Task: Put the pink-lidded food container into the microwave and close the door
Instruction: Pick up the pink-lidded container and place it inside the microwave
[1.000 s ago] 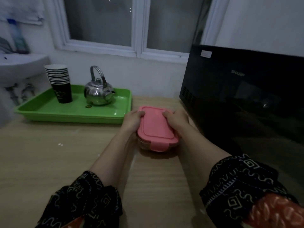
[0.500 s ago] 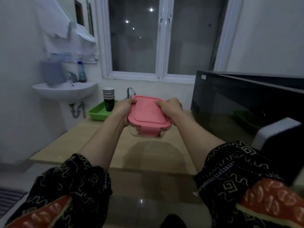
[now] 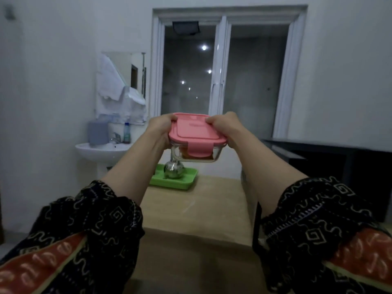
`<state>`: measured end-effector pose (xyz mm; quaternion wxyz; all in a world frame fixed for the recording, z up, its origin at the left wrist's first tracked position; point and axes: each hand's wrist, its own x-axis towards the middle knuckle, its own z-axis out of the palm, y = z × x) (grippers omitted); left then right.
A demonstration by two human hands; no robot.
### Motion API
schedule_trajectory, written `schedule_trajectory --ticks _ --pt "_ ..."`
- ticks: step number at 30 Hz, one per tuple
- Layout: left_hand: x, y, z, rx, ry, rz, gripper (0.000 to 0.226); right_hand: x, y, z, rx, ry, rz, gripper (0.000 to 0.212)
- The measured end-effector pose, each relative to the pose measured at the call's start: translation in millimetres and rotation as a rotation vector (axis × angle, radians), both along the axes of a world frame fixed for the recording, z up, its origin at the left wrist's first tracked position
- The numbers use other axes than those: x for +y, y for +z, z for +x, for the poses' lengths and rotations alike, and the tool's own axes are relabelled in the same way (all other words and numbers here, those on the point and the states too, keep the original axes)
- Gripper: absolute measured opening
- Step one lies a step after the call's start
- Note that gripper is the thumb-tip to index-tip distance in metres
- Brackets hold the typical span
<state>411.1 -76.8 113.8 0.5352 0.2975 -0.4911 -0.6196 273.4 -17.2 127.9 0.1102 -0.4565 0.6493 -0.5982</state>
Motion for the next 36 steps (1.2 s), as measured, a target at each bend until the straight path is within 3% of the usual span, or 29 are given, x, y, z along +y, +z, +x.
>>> schedule_trajectory --ticks 9,12,15,25,28,31,36 --pt "94.3 68.8 -95.8 0.021 -0.101 -0.133 0.016 115.6 67.8 -79.7 0.011 -0.107 -0.15 0.019" --pt "131.0 71.8 -150.6 0.015 -0.197 -0.155 0.016 160.3 66.3 -127.7 -0.035 -0.216 -0.172 0.036" --pt "161.7 62.4 -204.1 0.011 -0.28 -0.145 0.006 201.2 55.4 -171.6 -0.068 -0.331 -0.164 0.038" --pt "222.9 -1.9 -330.2 0.03 -0.457 -0.031 0.004 278.7 -6.6 -279.1 -0.206 -0.531 -0.123 0.043" --pt "221.5 -39.1 -351.5 0.01 -0.466 0.038 0.02 278.4 -39.4 -293.2 -0.264 -0.535 -0.079 0.027" --pt "212.1 -74.9 -368.1 -0.044 -0.443 0.082 0.022 272.6 -73.5 -304.2 -0.316 -0.521 -0.037 0.011" --pt "187.6 -126.1 -390.5 -0.14 -0.389 0.133 0.021 248.9 -128.9 -332.4 -0.379 -0.48 0.046 0.024"
